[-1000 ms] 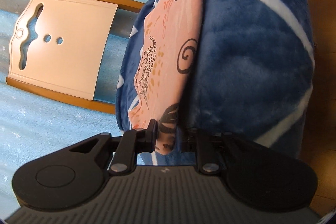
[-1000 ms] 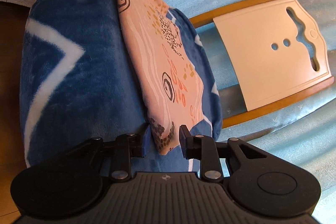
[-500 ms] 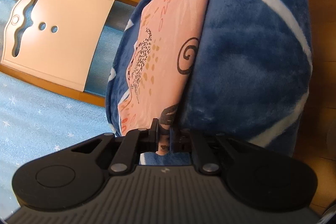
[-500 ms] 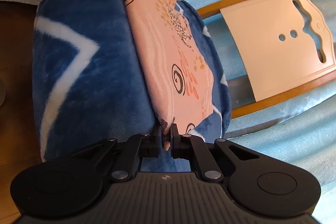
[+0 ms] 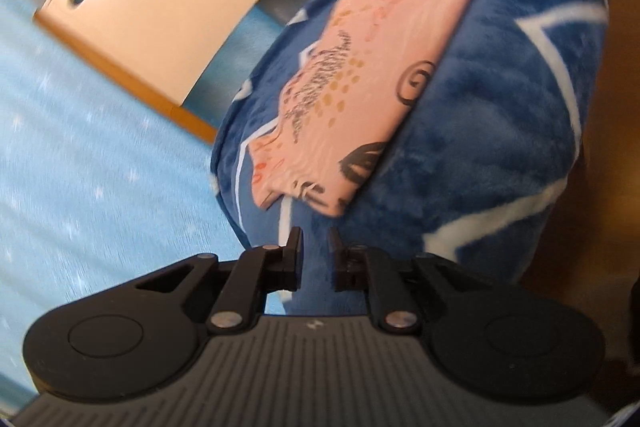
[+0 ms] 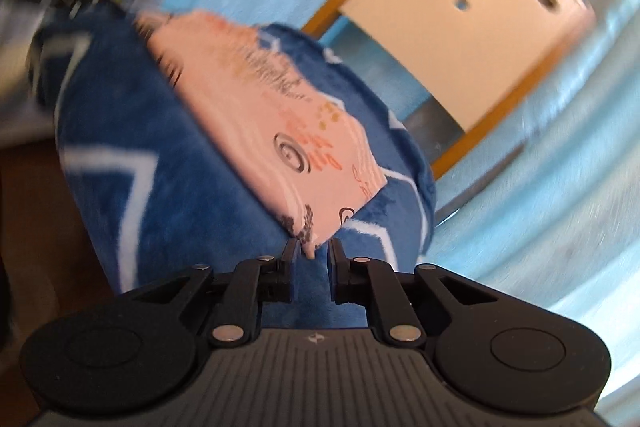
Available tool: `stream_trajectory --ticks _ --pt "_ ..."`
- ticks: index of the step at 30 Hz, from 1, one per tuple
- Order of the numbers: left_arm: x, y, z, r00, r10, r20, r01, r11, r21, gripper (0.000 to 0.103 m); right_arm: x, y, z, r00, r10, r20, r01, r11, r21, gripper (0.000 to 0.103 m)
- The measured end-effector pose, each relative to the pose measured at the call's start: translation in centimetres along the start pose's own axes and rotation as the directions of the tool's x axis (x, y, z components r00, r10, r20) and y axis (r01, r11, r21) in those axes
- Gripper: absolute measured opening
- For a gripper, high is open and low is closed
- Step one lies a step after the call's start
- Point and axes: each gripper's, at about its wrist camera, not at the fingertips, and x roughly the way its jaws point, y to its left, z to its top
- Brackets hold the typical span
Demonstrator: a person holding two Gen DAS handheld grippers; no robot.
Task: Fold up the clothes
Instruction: 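Lay the pants on the blue blanket and open both grippers, then press and smooth the pants on the blanket with both grippers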
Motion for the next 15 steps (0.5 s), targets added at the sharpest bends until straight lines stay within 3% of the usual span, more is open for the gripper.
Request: stream_trajectory --ticks 5,9,12,15 --pt "-0.2 1.7 1.8 0.999 -0.037 0.031 0.042 0.987 -0.153 0.010 1.3 -1.5 1.6 0.995 0.089 0.041 -0.096 0.970 0.222 0.011" --pt "1.2 1.8 3.6 0.994 -0.097 0.054 0.107 0.966 -0.233 0.010 3.1 -1.8 2.5 0.990 0.123 0.065 -0.138 0.939 0.316 0.012" --pt "3.0 1.3 3.4 0.989 -0.145 0.018 0.145 0.957 -0.253 0.010 4.7 -2.0 2.1 0.988 0.152 0.032 -0.153 0.921 0.359 0.016" --pt "2.9 1.3 2.9 0.989 -0.145 0.020 0.145 0.957 -0.251 0.011 4.4 -2.7 1.6 0.987 0.161 0.030 -0.160 0.915 0.369 0.016"
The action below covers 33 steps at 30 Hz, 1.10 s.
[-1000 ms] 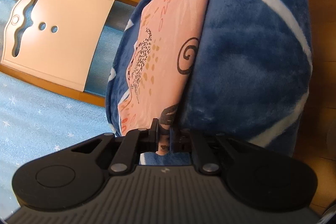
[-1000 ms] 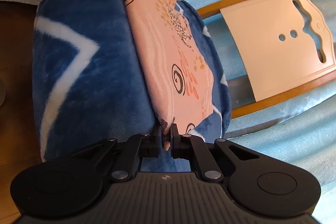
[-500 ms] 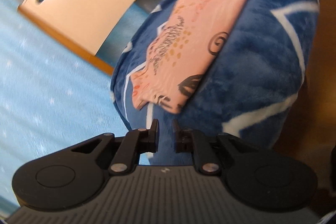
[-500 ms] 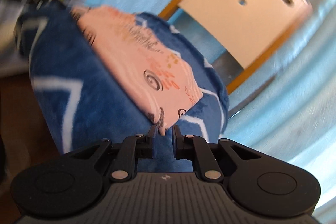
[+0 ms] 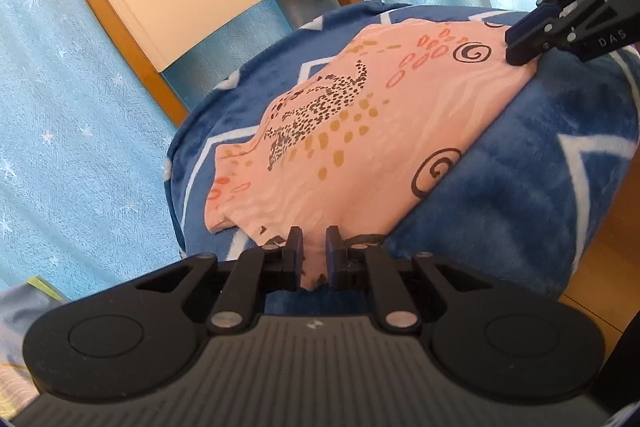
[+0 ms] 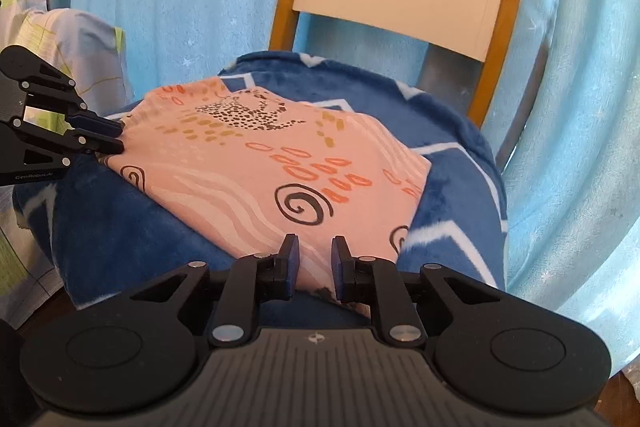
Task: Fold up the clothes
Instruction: 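Press and smooth the pants on the blanket with both grippers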
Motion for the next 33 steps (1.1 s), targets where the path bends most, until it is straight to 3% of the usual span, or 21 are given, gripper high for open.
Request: stream_trajectory --ticks 4,9,15,18,21,23,27,33 --pt "0.2 1.4 1.2 1.000 0.023 0.007 -0.022 0.999 -0.023 0.011 0.0 -1.6 1.3 0.999 -0.015 0.030 0.015 1.000 0.009 0.016" --pt "2.9 3.8 3.9 1.000 0.024 0.016 -0.023 0.998 -0.050 0.011 3.4 -3.3 4.6 0.999 0.004 0.041 -0.005 0.999 0.033 0.016" --pt "7.9 5.2 3.6 0.997 -0.037 -0.075 0.034 0.999 -0.038 0.011 8.6 -4.2 5.5 0.993 0.089 -0.076 -0.082 0.992 0.094 0.016" --pt "7.6 6.3 4.1 0.999 -0.036 -0.025 0.034 0.997 -0.072 0.011 8.5 -5.1 6.4 0.997 0.073 -0.025 -0.070 0.989 0.129 0.016" --pt "7.8 7.9 6.0 0.992 -0.113 0.053 0.120 0.979 -0.166 0.011 10.1 -6.0 7.7 0.996 0.081 -0.028 -0.075 0.984 0.162 0.016" --pt "8.9 8.0 7.1 0.986 -0.154 0.061 0.163 0.970 -0.181 0.011 11.9 -6.1 8.0 0.994 0.093 -0.065 -0.082 0.983 0.162 0.016" --pt "12.3 7.4 6.7 0.993 -0.116 -0.018 0.113 0.986 -0.125 0.011 12.7 -7.8 8.7 0.993 0.099 -0.056 -0.084 0.969 0.233 0.016" --pt "13.5 9.8 5.3 0.997 -0.070 -0.028 0.062 0.973 -0.221 0.011 13.2 -9.3 7.3 0.993 0.066 -0.095 -0.042 0.971 0.234 0.011"
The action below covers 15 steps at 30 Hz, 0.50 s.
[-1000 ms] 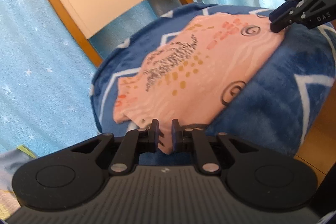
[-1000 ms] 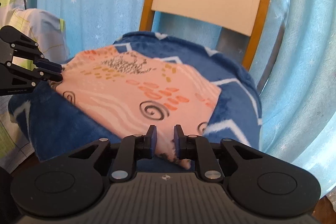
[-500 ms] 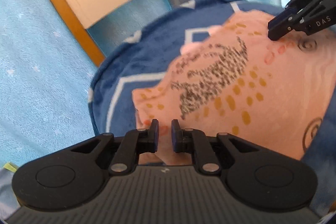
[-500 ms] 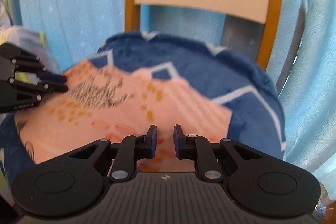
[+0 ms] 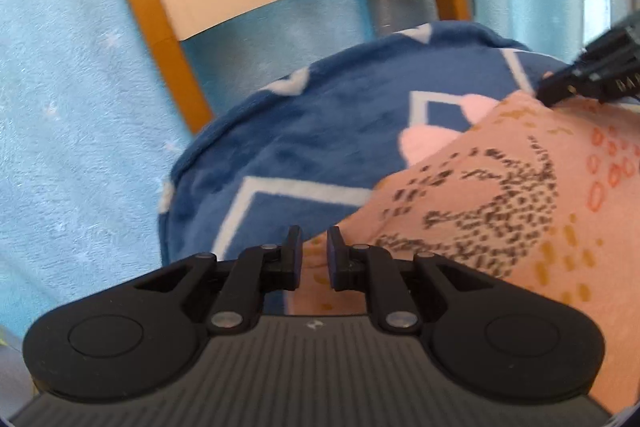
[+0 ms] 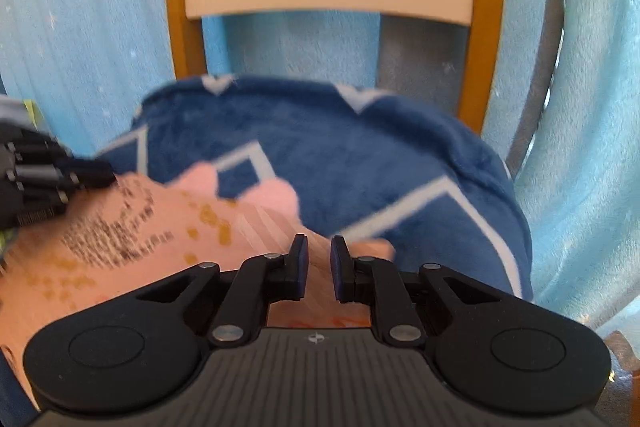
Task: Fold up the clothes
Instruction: 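Press and smooth the pants on the blanket with both grippers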
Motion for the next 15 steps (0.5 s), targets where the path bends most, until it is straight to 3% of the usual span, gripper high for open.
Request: stream_trajectory --ticks 4,6,7,10,13,15 --pt "0.0 0.2 0.0 0.999 0.041 -0.010 -0.041 0.999 0.023 0.013 -0.9 -1.7 -1.0 1.000 0.024 -0.015 -0.022 0.997 0.071 0.002" --pt "-0.7 0.5 0.1 0.997 0.070 -0.017 -0.070 0.997 0.016 0.013 -2.2 -1.7 -1.3 1.000 -0.009 -0.022 0.011 0.999 0.054 0.007" --pt "-1.4 0.5 0.2 0.996 0.085 -0.016 -0.084 0.996 0.016 0.013 -3.4 -1.6 -1.6 1.000 -0.011 -0.008 0.011 0.998 0.054 0.014" --pt "-4.7 -0.1 -0.2 0.997 0.074 0.022 -0.075 0.996 0.039 0.013 -7.7 -1.1 -3.3 0.998 0.031 0.053 -0.034 0.998 0.050 0.016" --pt "-8.8 -1.7 -1.7 0.996 0.013 0.085 -0.022 0.994 0.105 0.021 -11.7 1.6 -6.5 0.995 0.028 0.092 -0.015 0.990 -0.142 0.020" --pt "-11.3 -3.1 -3.2 0.992 -0.027 0.124 0.005 0.985 0.175 0.021 -13.3 4.0 -9.0 0.995 -0.012 0.103 0.046 0.941 -0.335 0.020"
